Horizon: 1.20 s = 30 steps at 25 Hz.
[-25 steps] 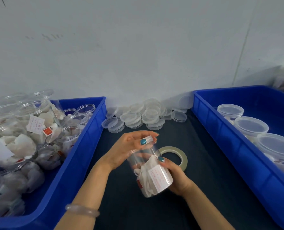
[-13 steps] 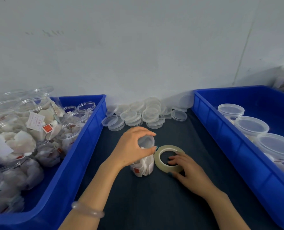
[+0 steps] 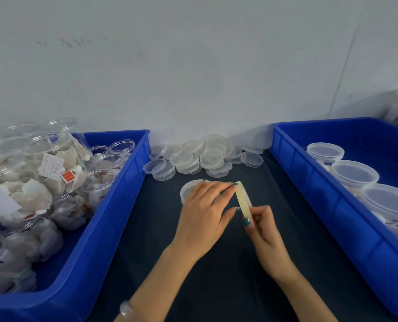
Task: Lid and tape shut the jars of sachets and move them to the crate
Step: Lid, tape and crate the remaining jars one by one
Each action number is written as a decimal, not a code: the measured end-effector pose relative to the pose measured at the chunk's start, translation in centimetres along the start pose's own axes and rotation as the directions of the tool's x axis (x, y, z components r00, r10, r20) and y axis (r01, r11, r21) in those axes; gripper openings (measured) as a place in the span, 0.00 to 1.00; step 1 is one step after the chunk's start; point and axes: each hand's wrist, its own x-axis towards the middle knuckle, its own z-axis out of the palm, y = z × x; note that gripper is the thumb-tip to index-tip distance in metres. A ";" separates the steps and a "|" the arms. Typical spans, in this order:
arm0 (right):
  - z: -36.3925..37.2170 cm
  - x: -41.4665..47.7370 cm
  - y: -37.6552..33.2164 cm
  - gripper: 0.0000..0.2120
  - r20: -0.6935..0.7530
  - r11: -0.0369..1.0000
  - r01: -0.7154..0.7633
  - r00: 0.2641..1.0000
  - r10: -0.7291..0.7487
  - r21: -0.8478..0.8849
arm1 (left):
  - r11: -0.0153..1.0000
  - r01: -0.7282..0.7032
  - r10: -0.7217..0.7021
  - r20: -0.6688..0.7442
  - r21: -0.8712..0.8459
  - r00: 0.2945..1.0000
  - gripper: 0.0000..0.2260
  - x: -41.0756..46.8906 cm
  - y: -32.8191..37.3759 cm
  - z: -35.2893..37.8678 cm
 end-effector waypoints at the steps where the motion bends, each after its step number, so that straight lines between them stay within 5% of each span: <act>1: 0.2 -0.1 -0.2 0.10 -0.004 1.000 0.008 1.000 -0.008 0.023 | 1.000 -0.005 0.005 -0.025 -0.010 1.000 0.19 -0.1 0.3 0.0; 7: 0.7 -0.1 -0.6 0.08 -0.032 0.997 0.045 0.999 -0.043 0.065 | 1.000 0.000 -0.006 -0.215 -0.030 0.977 0.12 -0.8 1.2 -0.3; 10: 1.0 -0.2 -0.4 0.07 -0.027 0.997 0.071 0.997 -0.071 0.005 | 0.977 0.098 -0.145 -0.252 -0.189 0.957 0.08 -0.5 1.2 -0.5; 14: 1.0 -0.3 0.1 0.06 -0.027 0.987 0.064 0.997 -0.069 -0.146 | 0.887 0.263 -0.354 -0.192 -0.380 0.915 0.03 0.0 1.2 -0.6; 19: 0.7 0.6 -0.4 0.06 -0.056 0.911 0.080 0.992 -0.112 -0.406 | 0.906 0.289 -0.326 -0.076 -0.309 0.942 0.07 -0.4 1.5 -1.0; 25: 0.7 1.9 -0.7 0.26 -0.107 0.691 0.072 0.971 -0.213 -0.719 | 0.834 0.370 -0.448 -0.112 -0.408 0.887 0.08 -2.4 2.8 -1.4; 27: 0.7 2.1 -0.9 0.26 -0.156 0.597 0.055 0.942 -0.296 -0.800 | 0.760 0.430 -0.540 -0.105 -0.487 0.835 0.07 -3.1 3.1 -1.4; 30: 0.7 2.3 -0.8 0.22 -0.161 0.513 0.073 0.903 -0.398 -0.855 | 0.508 0.530 -0.732 -0.015 -0.679 0.681 0.06 -3.7 3.0 -1.5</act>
